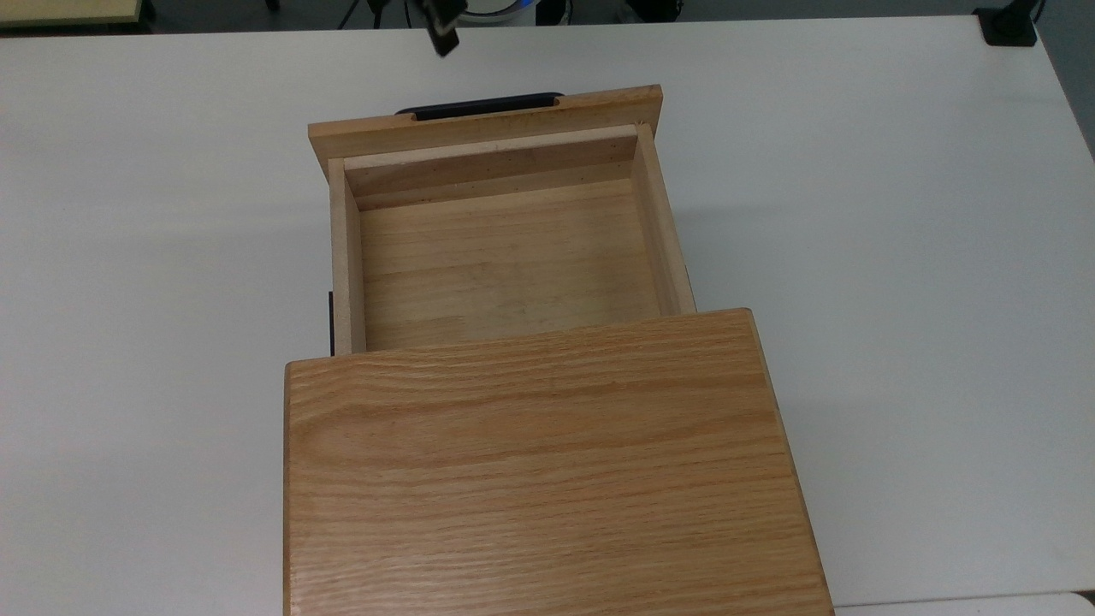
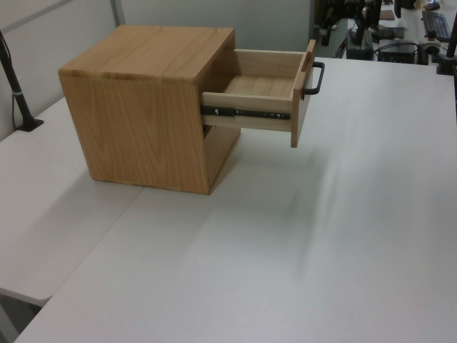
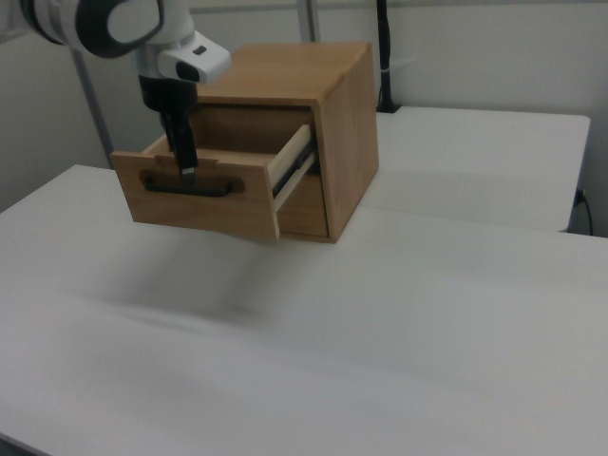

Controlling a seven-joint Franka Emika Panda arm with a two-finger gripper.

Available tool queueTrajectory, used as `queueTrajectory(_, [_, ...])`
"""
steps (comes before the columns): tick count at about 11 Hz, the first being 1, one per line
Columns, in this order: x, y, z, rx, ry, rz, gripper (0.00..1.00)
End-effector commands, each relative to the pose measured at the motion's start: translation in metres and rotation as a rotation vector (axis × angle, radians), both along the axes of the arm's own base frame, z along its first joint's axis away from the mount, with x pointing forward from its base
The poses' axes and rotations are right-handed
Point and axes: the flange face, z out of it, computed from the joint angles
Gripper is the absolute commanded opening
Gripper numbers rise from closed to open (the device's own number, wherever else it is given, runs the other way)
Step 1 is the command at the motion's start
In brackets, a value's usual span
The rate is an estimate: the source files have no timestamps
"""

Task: Open the drawer by sliding it
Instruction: 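Open the gripper, release the handle and raise away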

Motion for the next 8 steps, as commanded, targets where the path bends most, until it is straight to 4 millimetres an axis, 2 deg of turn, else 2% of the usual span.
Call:
queueTrajectory(1, [-0.032, 0.007, 0.023, -0.021, -0.019, 0.323, 1.00])
queueTrajectory(5, [-0.027, 0.019, 0.018, -0.075, -0.020, 0.414, 1.00])
queueTrajectory(8, [-0.015, 0.006, 0.007, -0.191, -0.006, 0.593, 1.00])
